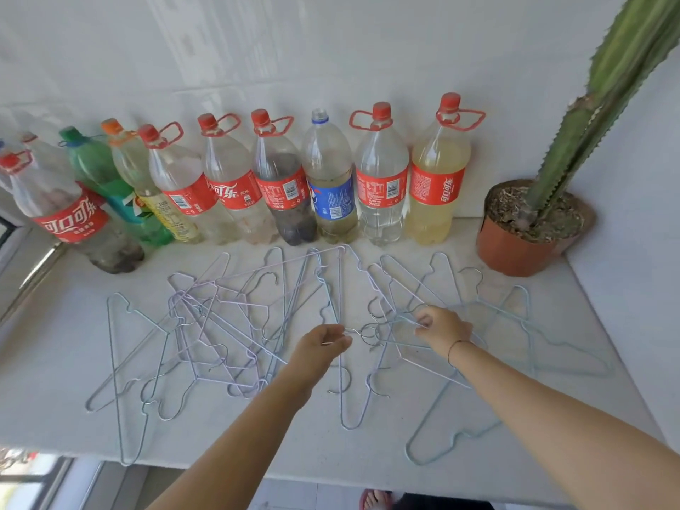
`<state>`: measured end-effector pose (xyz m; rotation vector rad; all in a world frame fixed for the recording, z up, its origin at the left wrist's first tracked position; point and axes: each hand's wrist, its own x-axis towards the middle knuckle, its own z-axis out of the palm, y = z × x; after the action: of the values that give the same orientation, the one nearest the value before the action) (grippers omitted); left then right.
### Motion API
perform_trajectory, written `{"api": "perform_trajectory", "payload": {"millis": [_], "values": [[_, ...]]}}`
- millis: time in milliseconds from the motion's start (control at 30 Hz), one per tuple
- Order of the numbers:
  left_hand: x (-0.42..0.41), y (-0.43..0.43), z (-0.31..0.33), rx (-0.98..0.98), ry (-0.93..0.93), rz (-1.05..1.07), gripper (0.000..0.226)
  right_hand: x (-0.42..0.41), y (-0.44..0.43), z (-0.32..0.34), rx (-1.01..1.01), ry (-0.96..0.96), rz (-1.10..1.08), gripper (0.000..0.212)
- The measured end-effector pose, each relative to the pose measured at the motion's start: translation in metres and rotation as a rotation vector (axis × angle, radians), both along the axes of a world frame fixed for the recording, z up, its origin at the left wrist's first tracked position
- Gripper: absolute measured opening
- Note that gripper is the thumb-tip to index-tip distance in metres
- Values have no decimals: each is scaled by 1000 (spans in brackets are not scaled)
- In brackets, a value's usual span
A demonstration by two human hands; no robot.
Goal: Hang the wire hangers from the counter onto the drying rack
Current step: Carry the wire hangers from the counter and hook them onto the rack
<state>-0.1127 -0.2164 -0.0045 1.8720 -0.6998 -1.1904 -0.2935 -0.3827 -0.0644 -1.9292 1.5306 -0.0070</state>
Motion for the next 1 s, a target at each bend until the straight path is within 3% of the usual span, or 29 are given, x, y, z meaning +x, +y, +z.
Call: {"api": "perform_trajectory", "payload": {"millis": [133, 300, 500, 667, 833, 1000], "values": [[3, -12, -2, 9, 21, 40, 23, 1, -3, 1, 13, -129, 5, 17], [5, -30, 11, -37, 3, 70, 28, -6, -20, 38, -34, -425, 23, 8], [5, -56, 45, -182, -162, -25, 39, -10, -41, 97, 27, -514, 298, 11], [-10, -69, 69, -195, -429, -293, 44, -5, -43, 116, 184, -592, 459, 17], [-14, -72, 70, -207, -163, -230, 15, -2, -47, 114, 123, -633, 388, 16], [5, -62, 60, -204, -151, -25, 19, -20, -63, 93, -123, -621, -14, 16]]}}
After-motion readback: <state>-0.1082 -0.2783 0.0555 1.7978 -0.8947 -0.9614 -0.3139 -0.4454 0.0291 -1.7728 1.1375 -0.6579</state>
